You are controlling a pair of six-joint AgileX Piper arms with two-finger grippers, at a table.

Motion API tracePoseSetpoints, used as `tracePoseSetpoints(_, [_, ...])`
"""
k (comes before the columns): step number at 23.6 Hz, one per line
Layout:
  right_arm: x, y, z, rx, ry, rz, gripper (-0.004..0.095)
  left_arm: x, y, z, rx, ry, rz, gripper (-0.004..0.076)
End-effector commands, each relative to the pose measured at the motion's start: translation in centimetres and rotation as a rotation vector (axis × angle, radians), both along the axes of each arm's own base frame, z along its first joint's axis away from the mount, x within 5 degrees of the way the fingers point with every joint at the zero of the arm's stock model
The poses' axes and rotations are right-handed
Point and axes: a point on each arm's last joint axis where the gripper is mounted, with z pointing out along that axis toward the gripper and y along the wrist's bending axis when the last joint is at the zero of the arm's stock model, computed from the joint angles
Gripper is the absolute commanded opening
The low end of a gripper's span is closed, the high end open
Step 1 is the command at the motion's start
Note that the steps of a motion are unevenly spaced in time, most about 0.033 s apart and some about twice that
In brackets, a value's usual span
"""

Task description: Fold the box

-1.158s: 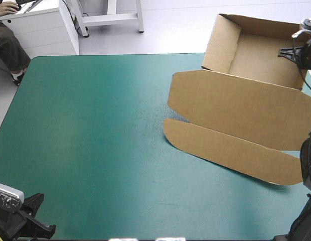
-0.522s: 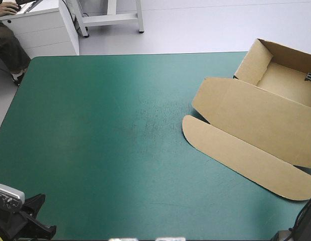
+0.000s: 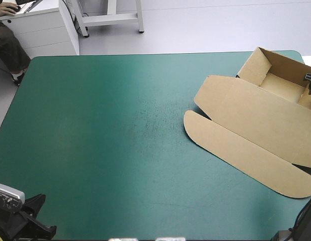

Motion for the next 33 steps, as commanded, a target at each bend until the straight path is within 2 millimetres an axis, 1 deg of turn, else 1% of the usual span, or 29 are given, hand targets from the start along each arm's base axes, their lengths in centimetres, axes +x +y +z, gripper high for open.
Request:
tracePoseSetpoints(1, [-2.4,0.6,6.2,-0.089,-0.111,0.011,0.0786,0.4,-0.2,1.0,-0.03,-0.057,-0.005,-0.001])
tracePoseSetpoints(3, [-3.2,1.1,7.9,-0.106,-0.143,0.01,0.0786,0.4,-0.2,1.0,-0.031,-0.059,-0.005,-0.001])
tracePoseSetpoints(4, [-4.1,1.8,9.8,-0.103,-0.195,0.016,0.0785,0.4,-0.2,1.0,-0.031,-0.059,-0.005,-0.001])
tracePoseSetpoints(5, [-4.6,2.2,10.8,-0.098,-0.224,0.02,0.0779,0.4,-0.2,1.0,-0.032,-0.059,-0.006,-0.001])
tracePoseSetpoints(6, [-5.6,3.3,12.7,-0.064,-0.289,0.036,0.0762,0.4,-0.2,1.0,-0.032,-0.059,-0.006,-0.001])
tracePoseSetpoints(7, [-6.0,3.8,13.4,-0.055,-0.314,0.049,0.0751,0.4,-0.2,1.0,-0.033,-0.061,-0.006,-0.001])
tracePoseSetpoints(8, [-6.9,5.1,14.8,-0.058,-0.343,0.075,0.0693,0.4,-0.2,1.0,-0.034,-0.063,-0.007,-0.001])
tracePoseSetpoints(9, [-7.4,5.8,15.2,-0.059,-0.349,0.087,0.0637,0.4,-0.3,1.1,-0.035,-0.067,-0.007,-0.001])
tracePoseSetpoints(10, [-8.4,7.5,15.8,-0.06,-0.35,0.123,0.0456,0.5,-0.3,1.2,-0.04,-0.08,-0.008,-0.001])
tracePoseSetpoints(11, [-9.1,9.1,15.9,-0.058,-0.338,0.169,0.0237,0.6,-0.3,1.3,-0.047,-0.098,-0.01,-0.001])
tracePoseSetpoints(12, [-9.4,10.1,15.8,-0.055,-0.33,0.2,0.0108,0.6,-0.4,1.4,-0.05,-0.106,-0.011,-0.001])
tracePoseSetpoints(13, [-9.8,11.6,15.6,-0.046,-0.317,0.239,-0.0008,0.6,-0.4,1.4,-0.053,-0.112,-0.011,-0.001])
tracePoseSetpoints(14, [-10.2,12.7,15.4,-0.038,-0.305,0.272,-0.0001,0.6,-0.4,1.4,-0.053,-0.112,-0.011,-0.001])
tracePoseSetpoints(15, [-10.6,14.3,14.8,-0.026,-0.281,0.322,-0.0001,0.6,-0.4,1.5,-0.053,-0.114,-0.011,-0.001])
tracePoseSetpoints(16, [-11.0,15.6,14.7,-0.027,-0.283,0.364,-0.0001,0.7,-0.4,1.5,-0.054,-0.116,-0.012,-0.001])
tracePoseSetpoints(17, [-11.6,17.7,14.4,-0.026,-0.29,0.431,-0.0001,0.7,-0.4,1.6,-0.064,-0.131,-0.011,-0.001])
tracePoseSetpoints(18, [-12.0,19.1,14.0,-0.024,-0.303,0.472,-0.0001,0.8,-0.4,1.7,-0.066,-0.145,-0.008,-0.001])
tracePoseSetpoints(19, [-13.1,21.0,13.9,-0.024,-0.317,0.539,-0.0001,0.9,-0.4,1.9,-0.068,-0.167,-0.007,-0.001])
tracePoseSetpoints(21, [-14.6,23.2,13.3,-0.02,-0.32,0.619,-0.0001,1.0,-0.3,2.0,-0.061,-0.185,-0.002,-0.001])
tracePoseSetpoints(23, [-16.1,24.7,12.4,-0.013,-0.319,0.678,-0.0001,1.0,-0.3,2.1,-0.057,-0.193,0.0,-0.001])
tracePoseSetpoints(25, [-18.0,25.7,12.1,-0.018,-0.348,0.734,-0.0001,1.0,-0.3,2.1,-0.058,-0.201,0.001,-0.001])
tracePoseSetpoints(27, [-19.8,26.3,11.6,-0.014,-0.391,0.763,-0.0001,1.1,-0.3,2.3,-0.059,-0.214,-0.001,-0.001])
tracePoseSetpoints(30, [-22.4,26.0,11.0,-0.041,-0.452,0.787,-0.0001,1.3,-0.4,2.3,-0.063,-0.244,-0.002,-0.001])
tracePoseSetpoints(33, [-25.1,25.5,10.5,-0.056,-0.514,0.779,-0.0001,1.7,-0.6,1.7,-0.067,-0.247,-0.008,-0.001])
